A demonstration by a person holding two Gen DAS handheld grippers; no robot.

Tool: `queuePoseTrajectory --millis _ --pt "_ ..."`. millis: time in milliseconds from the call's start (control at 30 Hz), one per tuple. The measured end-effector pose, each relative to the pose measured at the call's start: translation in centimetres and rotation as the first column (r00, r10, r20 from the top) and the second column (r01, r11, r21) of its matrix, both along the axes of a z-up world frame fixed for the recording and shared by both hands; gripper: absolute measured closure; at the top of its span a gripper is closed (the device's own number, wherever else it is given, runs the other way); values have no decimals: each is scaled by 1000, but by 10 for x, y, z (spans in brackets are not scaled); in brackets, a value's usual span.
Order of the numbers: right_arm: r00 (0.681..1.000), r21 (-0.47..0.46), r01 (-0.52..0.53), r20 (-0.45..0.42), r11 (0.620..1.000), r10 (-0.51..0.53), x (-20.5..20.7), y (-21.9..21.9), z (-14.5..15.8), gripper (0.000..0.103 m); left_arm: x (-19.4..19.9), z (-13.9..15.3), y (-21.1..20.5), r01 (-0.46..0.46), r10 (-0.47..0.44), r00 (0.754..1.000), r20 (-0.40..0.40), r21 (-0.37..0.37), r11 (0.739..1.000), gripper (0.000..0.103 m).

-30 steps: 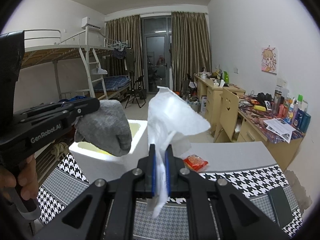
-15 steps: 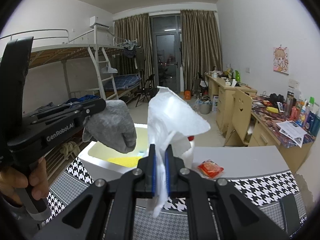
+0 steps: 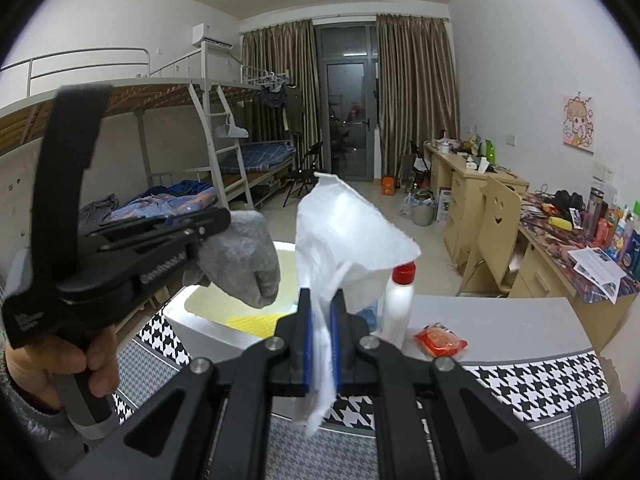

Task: Organize soft objects
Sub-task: 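Hold the left gripper over the foam box and open it to drop the sock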

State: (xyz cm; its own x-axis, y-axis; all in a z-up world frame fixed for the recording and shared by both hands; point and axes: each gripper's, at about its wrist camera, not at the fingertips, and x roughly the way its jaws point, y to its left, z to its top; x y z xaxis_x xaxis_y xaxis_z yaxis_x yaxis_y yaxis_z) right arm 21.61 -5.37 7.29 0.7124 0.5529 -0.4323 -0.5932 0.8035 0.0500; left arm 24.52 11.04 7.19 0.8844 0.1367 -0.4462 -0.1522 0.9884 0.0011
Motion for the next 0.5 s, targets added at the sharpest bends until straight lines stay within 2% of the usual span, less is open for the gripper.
queuePoseTrajectory --millis 133,300,367,433,500 --pt "1000 -4 -2 -2 1000 2 2 2 -1 93 6 -6 3 7 -7 1000 -18 -1 1000 99" --pt "1000 -12 -2 -1 1000 2 5 6 -2 93 16 -15 14 1 -4 998 -64 -36 999 96" --pt "1000 -15 1 0 1000 -1 6 8 -2 93 19 -19 17 -23 20 996 -85 -37 999 83" --pt "1000 -20 7 -1 1000 -7 6 9 -3 93 18 -21 23 -28 23 996 -89 -56 998 47" --pt "1000 -21 5 -2 1000 -5 7 10 -3 93 14 -19 25 -37 34 997 -67 -54 998 30"
